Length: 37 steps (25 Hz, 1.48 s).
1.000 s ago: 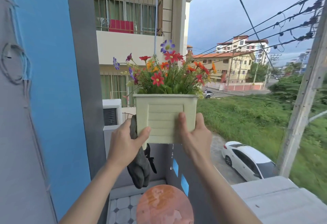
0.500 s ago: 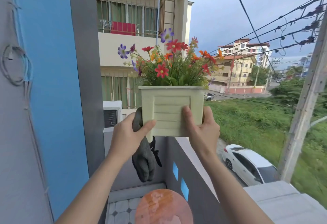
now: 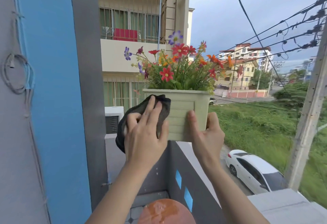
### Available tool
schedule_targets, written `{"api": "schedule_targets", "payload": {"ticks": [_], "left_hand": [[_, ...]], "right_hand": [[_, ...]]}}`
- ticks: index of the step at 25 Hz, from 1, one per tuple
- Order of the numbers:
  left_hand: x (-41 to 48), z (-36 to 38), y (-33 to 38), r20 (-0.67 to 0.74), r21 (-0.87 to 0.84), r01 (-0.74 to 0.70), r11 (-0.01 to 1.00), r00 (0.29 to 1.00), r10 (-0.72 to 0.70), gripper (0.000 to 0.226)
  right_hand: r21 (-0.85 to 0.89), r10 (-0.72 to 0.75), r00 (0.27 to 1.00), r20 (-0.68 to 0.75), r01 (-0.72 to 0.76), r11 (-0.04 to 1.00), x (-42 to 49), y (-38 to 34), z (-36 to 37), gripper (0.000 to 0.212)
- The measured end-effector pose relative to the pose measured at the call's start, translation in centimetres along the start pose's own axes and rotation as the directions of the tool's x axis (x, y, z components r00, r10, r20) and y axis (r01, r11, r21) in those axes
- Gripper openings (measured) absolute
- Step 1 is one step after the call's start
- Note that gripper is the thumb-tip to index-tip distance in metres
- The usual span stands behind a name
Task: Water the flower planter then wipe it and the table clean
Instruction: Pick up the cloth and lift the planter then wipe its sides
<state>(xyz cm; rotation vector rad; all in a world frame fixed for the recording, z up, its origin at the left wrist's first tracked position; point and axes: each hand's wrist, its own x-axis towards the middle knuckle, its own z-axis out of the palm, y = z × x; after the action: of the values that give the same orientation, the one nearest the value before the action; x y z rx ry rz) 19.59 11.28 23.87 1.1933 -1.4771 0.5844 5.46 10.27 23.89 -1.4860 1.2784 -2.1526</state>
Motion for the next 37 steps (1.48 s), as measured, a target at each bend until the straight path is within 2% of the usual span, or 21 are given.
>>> {"api": "schedule_targets", "payload": {"ticks": [1,3,6,8,10,12,14,16,18,19,20,23,24,27,29,31,32,33,34,37], "left_hand": [[0.0,0.1,-0.2,-0.025,0.115,-0.016,0.993,1.0,0.019,0.049],[0.6,0.0,-0.5,-0.029,0.181,-0.029,0.983,0.999,0.035,0.051],[0.6,0.7,-0.7,-0.042,-0.041,-0.024,0.999,0.999,0.023,0.061],[-0.8,1.0,-0.7,-0.074,-0.161,0.023,0.987,0.997,-0.035,0.069],[-0.1,0.6,-1.0,-0.141,-0.241,0.08,0.967,0.983,-0.117,0.064],[2.4,-0.4,-1.5,-0.241,-0.127,0.063,0.99,0.966,-0.092,0.043],[3.6,-1.1,-1.6,-0.318,0.053,-0.003,0.999,0.948,0.02,0.028],[1.4,-0.9,-1.3,-0.278,0.197,-0.152,0.969,0.939,0.203,0.031],[-1.8,-0.4,-1.8,-0.155,0.313,-0.341,0.887,0.903,0.402,0.026],[-2.1,-0.4,-2.3,-0.118,0.348,-0.394,0.851,0.882,0.457,0.024],[-1.2,-0.6,-2.9,-0.116,0.358,-0.402,0.843,0.877,0.467,0.024],[3.1,-1.6,-2.2,-0.294,0.306,-0.209,0.929,0.907,0.301,0.02],[3.3,-1.5,-1.4,-0.308,0.296,-0.21,0.932,0.903,0.301,0.02],[-1.1,-0.4,-0.4,-0.144,0.349,-0.449,0.823,0.842,0.52,0.027],[-1.9,-1.0,-1.4,-0.107,0.349,-0.489,0.8,0.827,0.552,0.029],[0.9,-2.0,-1.7,-0.206,0.343,-0.329,0.88,0.888,0.412,0.026],[2.6,-2.5,-1.3,-0.279,0.339,-0.236,0.911,0.899,0.336,0.025],[3.4,-2.8,-0.5,-0.293,0.345,-0.194,0.918,0.907,0.302,0.025],[2.9,-2.5,0.3,-0.277,0.356,-0.221,0.908,0.903,0.329,0.026],[-2.4,-1.1,1.2,-0.1,0.335,-0.457,0.824,0.852,0.513,0.027]], "right_hand": [[0.006,-0.006,1.0,-0.001,0.006,1.0,0.2,-0.2,0.1,0.048],[0.025,-0.008,1.0,-0.004,0.008,1.0,0.4,-0.6,0.1,0.05],[0.062,-0.015,1.0,-0.012,0.016,0.998,0.5,-1.1,0.3,0.05],[0.056,-0.035,0.999,-0.005,0.035,0.998,0.4,-1.4,0.2,0.053],[0.03,-0.071,0.997,0.015,0.071,0.997,0.2,-1.5,0.2,0.058],[0.013,-0.087,0.996,0.037,0.086,0.996,-0.3,-1.6,0.4,0.063],[0.053,-0.062,0.997,0.035,0.06,0.997,-0.4,-1.9,0.6,0.06],[0.093,-0.044,0.999,0.025,0.042,0.995,-0.1,-2.3,0.6,0.053],[0.078,-0.065,0.998,-0.005,0.065,0.995,0.6,-2.5,0.3,0.052],[0.062,-0.076,0.997,-0.017,0.077,0.995,0.7,-2.5,0.2,0.053],[0.058,-0.08,0.997,-0.024,0.081,0.995,0.8,-2.4,0.2,0.054],[0.074,-0.085,0.996,-0.017,0.086,0.994,0.3,-2.2,0.5,0.056],[0.072,-0.08,0.997,-0.011,0.081,0.994,0.3,-2.3,0.7,0.058],[0.079,-0.051,0.999,-0.016,0.052,0.996,0.9,-2.9,0.6,0.055],[0.079,-0.066,0.998,-0.015,0.067,0.995,1.1,-2.9,0.2,0.054],[0.067,-0.089,0.996,-0.004,0.089,0.994,1.0,-2.8,0.2,0.056],[0.058,-0.091,0.996,-0.003,0.091,0.994,0.8,-2.8,0.3,0.058],[0.054,-0.086,0.996,-0.007,0.086,0.995,0.6,-2.9,0.5,0.058],[0.065,-0.072,0.997,-0.012,0.072,0.995,0.5,-3.0,0.7,0.056],[0.145,-0.02,1.0,-0.014,0.021,0.989,0.8,-3.0,0.5,0.049]]}}
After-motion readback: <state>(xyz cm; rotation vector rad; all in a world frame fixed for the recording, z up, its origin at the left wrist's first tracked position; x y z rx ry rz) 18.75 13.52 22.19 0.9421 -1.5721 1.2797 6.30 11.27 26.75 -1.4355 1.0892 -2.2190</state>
